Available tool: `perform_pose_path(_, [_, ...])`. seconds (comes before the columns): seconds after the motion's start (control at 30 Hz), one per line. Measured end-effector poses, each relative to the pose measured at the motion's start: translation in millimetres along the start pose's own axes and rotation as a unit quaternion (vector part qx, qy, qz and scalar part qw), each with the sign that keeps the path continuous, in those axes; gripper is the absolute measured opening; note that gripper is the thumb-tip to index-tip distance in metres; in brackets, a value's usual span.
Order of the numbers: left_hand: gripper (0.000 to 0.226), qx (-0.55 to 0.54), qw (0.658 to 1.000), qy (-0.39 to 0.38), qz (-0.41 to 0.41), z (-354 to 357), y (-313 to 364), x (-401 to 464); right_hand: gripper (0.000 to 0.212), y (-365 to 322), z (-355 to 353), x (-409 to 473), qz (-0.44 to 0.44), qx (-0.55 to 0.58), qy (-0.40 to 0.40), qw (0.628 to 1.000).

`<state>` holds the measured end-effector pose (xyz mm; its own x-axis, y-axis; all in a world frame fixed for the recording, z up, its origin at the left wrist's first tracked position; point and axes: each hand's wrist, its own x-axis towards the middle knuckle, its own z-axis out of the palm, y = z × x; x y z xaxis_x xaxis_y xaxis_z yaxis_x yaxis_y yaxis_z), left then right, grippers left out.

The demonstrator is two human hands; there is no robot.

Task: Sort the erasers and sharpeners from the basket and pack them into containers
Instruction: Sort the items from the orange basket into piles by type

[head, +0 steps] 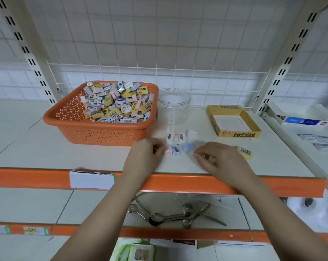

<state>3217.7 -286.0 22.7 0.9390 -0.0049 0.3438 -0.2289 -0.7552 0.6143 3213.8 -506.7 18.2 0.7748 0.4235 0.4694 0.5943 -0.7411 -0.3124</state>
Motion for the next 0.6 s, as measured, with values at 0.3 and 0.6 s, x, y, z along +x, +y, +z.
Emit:
perform_pose_path(0.3, [0.021, 0.070, 0.994, -0.009, 0.085, -30, 21, -7, 0.027, -4, 11, -15, 0.064, 0.022, 0.002, 0.998])
perform_pose_path(0.6, [0.013, -0.008, 0.987, -0.019, 0.161, -106, 8, 38, 0.020, -25, 12, 8, 0.086, 0.043, 0.034, 0.995])
